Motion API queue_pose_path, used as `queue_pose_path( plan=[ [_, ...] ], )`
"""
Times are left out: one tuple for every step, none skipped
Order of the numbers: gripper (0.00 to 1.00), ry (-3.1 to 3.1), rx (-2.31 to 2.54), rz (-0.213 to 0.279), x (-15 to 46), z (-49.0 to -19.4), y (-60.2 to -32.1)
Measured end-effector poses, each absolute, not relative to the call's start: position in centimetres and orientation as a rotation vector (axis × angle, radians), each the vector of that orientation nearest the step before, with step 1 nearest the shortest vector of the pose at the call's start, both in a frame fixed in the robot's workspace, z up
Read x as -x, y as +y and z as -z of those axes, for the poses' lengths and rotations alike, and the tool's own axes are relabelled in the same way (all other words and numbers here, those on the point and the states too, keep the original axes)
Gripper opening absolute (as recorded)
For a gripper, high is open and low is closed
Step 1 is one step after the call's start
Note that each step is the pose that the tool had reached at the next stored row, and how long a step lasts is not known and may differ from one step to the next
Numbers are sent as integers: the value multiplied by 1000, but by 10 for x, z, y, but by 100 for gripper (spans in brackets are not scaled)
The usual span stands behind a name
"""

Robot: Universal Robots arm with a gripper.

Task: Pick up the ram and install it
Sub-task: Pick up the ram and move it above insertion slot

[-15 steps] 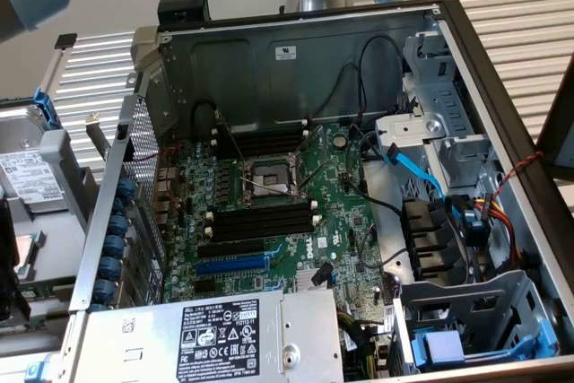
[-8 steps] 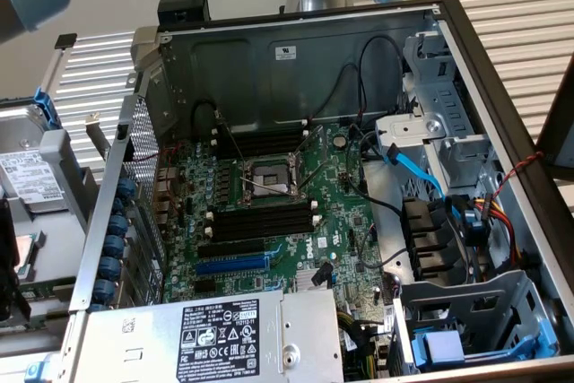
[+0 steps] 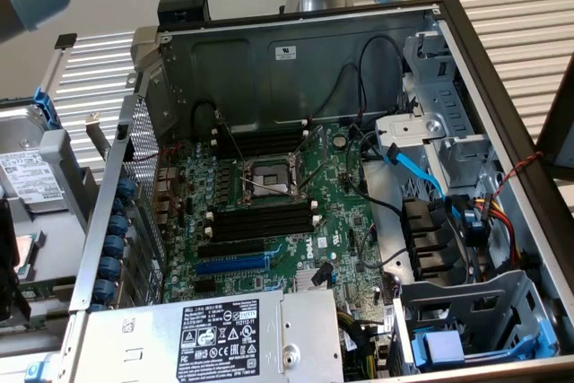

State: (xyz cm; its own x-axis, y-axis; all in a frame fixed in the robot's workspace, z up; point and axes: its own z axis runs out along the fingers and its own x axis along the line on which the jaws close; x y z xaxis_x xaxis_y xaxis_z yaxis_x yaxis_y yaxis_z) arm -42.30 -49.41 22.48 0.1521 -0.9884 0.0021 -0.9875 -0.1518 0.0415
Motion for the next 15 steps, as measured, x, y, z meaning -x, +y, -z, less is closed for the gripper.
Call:
queue_pose_path(
  plan=[
    [11,-2024,-2359,39,423,-225,-494],
    [11,-2024,-2359,39,423,-225,-494],
    [11,-2024,-2359,39,423,-225,-494],
    [11,-2024,-2359,39,423,-225,-494],
    [11,-2024,-2359,39,423,-225,-494],
    [11,-2024,-2359,39,423,-225,-494],
    [17,-2024,-2359,39,423,-225,-494],
    [17,-2024,-2359,39,423,-225,-494],
    [17,-2024,-2359,39,423,-225,-494],
    [28,-2024,-2359,39,423,-225,-494],
    [28,-2024,-2359,39,423,-225,-494],
    [35,-2024,-2359,39,423,-225,-494],
    [35,-2024,-2359,39,423,-225,-494],
    [35,-2024,-2359,39,423,-225,-494],
    [35,-2024,-2359,39,423,-225,-494]
  ],
)
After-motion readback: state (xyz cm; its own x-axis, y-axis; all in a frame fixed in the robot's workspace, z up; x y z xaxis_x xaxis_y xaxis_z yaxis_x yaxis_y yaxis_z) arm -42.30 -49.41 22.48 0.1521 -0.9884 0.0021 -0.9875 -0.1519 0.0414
